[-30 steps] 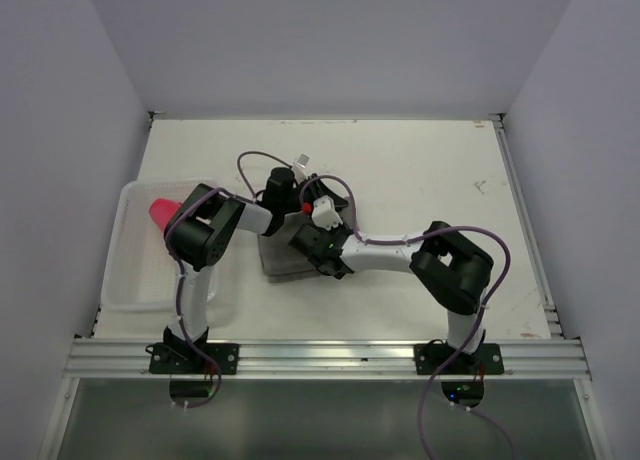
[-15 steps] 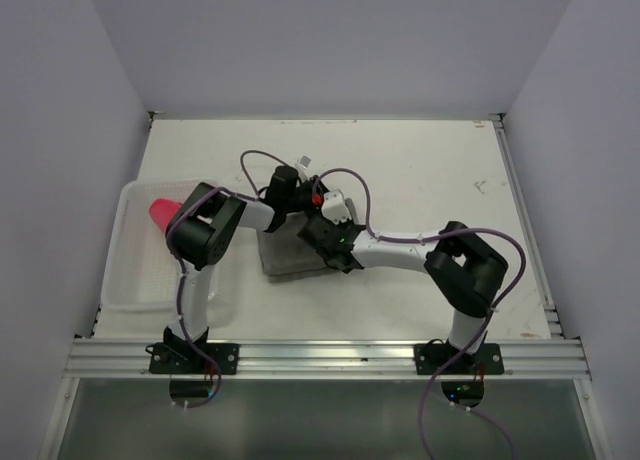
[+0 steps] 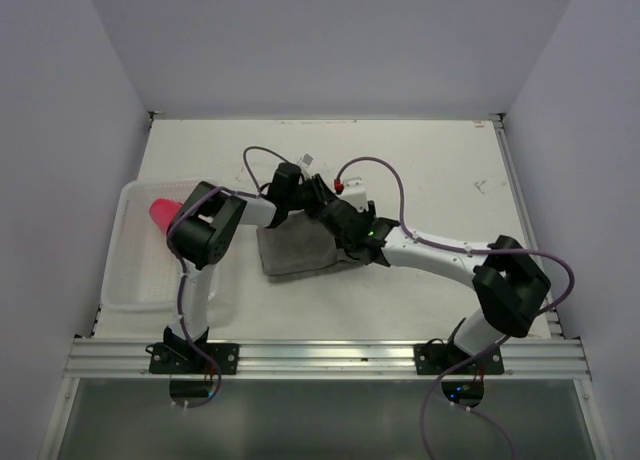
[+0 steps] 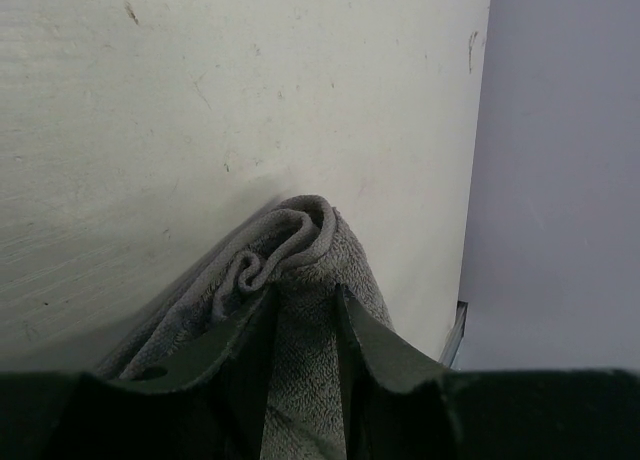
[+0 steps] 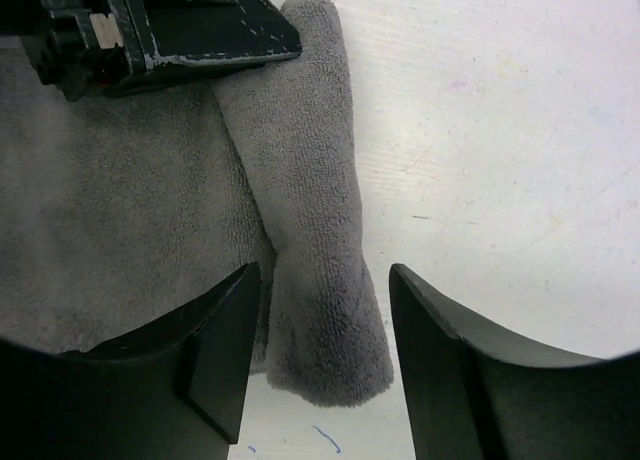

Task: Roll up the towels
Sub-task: Roll the towel

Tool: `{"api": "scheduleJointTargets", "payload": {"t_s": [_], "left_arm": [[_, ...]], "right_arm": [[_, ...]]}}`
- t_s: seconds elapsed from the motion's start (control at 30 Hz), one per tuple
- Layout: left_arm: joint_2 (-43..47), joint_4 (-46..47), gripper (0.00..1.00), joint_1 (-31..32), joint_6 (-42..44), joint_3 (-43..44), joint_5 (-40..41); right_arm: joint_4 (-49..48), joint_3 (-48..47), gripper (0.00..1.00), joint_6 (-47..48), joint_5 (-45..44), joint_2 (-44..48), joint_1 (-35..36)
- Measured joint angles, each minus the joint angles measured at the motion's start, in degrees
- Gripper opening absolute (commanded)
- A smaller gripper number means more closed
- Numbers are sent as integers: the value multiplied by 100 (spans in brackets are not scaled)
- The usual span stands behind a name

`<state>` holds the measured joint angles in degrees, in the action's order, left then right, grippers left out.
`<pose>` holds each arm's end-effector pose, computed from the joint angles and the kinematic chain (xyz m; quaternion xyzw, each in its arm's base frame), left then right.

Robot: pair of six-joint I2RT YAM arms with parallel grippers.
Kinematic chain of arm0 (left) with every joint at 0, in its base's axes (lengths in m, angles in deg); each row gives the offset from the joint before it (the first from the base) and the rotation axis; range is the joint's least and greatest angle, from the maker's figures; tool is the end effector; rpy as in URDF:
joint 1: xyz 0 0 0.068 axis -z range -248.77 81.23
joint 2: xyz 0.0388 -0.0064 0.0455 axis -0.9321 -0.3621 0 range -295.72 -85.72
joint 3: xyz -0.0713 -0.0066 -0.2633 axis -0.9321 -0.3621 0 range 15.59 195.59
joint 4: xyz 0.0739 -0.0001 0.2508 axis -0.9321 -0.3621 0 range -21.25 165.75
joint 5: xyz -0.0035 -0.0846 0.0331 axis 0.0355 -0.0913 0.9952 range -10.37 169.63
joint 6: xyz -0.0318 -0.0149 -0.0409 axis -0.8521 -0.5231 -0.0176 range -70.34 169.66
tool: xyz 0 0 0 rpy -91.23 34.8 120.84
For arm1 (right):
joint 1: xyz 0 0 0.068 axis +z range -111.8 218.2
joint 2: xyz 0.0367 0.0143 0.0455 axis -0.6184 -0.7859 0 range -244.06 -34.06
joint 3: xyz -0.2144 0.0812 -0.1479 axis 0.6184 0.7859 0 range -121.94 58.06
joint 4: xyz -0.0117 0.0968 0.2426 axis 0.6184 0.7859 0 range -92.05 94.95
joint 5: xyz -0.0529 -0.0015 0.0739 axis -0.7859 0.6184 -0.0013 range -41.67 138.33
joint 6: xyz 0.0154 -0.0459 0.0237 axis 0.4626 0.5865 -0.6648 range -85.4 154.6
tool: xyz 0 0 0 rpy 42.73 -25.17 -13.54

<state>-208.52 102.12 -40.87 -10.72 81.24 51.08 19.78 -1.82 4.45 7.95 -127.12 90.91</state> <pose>0.3780 -0.2195 0.1084 -0.1187 0.8430 -0.4874 0.1943 0.2181 0.2486 0.2106 -0.0733 0.8981 -0.0601 0.4294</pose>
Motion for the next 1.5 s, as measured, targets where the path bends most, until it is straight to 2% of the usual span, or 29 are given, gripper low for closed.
{"api": "scheduleJointTargets", "payload": {"t_s": [0.2,0.4,0.63,0.77,0.8,0.87,0.9,1.13,1.2,1.5], "left_arm": [[0,-37,35,0,17,15,17],[2,-37,35,0,17,13,24],[2,-35,35,0,20,13,22],[2,-35,35,0,20,13,22],[2,-35,35,0,20,13,22],[2,-35,35,0,20,13,22],[2,-35,35,0,20,13,22],[13,-46,35,0,68,13,24],[17,-61,35,0,120,13,24],[57,-323,35,-2,308,101,35]], "right_arm": [[-140,474,61,-210,874,986,-404],[-636,1526,58,-822,2116,1963,-949],[-992,2100,60,-1270,2868,2157,-1237],[-1141,2197,54,-1331,3003,2105,-1261],[-1172,2203,46,-1327,3012,2074,-1261],[-1263,2221,37,-1311,3032,1985,-1261],[-1287,2232,29,-1300,3047,1952,-1261],[-1355,2260,3,-909,2767,1908,-1088],[-1329,2245,0,-743,2459,1899,-881],[-903,1517,0,229,544,1047,555]]}}
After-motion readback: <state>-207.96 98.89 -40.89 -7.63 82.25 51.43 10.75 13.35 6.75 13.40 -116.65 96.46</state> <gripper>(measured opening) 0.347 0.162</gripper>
